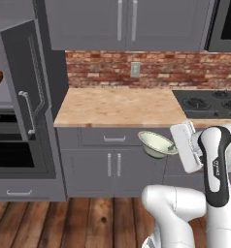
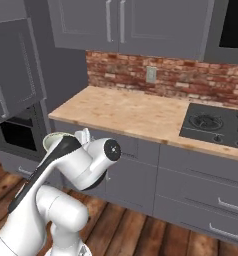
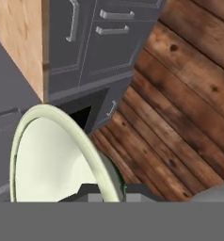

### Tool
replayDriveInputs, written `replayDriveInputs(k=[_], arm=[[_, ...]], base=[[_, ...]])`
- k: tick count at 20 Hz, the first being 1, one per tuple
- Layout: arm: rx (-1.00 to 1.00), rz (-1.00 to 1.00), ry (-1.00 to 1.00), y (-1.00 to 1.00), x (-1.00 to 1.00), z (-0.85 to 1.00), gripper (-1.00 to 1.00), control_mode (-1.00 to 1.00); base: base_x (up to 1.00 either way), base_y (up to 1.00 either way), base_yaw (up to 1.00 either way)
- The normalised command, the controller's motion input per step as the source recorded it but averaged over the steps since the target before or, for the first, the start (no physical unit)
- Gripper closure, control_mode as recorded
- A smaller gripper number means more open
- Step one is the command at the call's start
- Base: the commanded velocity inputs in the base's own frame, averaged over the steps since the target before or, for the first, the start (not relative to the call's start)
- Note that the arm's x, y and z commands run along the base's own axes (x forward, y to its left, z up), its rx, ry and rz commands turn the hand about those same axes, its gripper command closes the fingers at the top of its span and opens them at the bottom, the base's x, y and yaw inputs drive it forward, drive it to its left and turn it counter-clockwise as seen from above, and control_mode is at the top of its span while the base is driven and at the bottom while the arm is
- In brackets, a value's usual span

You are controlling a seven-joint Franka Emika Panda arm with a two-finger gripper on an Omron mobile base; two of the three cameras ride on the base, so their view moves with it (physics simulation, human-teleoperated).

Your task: Pick up the bowls on the counter and stack them on top of one another in the open cabinet. Place the smaller bowl on top of the larger bowl.

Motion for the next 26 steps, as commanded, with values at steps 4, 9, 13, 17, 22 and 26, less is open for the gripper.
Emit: replayDriveInputs(k=[4,9,13,17,22,26], arm=[[0.0,0.0,0.0,0.0,0.0,0.0,1.0,1.0],[0.0,0.0,0.0,0.0,0.0,0.0,1.0,1.0],[0.0,0.0,0.0,0.0,0.0,0.0,1.0,1.0],[0.0,0.0,0.0,0.0,0.0,0.0,1.0,1.0],[0.0,0.0,0.0,0.0,0.0,0.0,1.0,1.0],[0.0,0.0,0.0,0.0,0.0,0.0,1.0,1.0]], base=[[-0.03,0.62,0.0],[-0.12,0.62,0.0],[-0.44,0.53,0.0],[-0.55,0.47,0.0],[-0.59,0.44,0.0],[-0.58,0.45,0.0]])
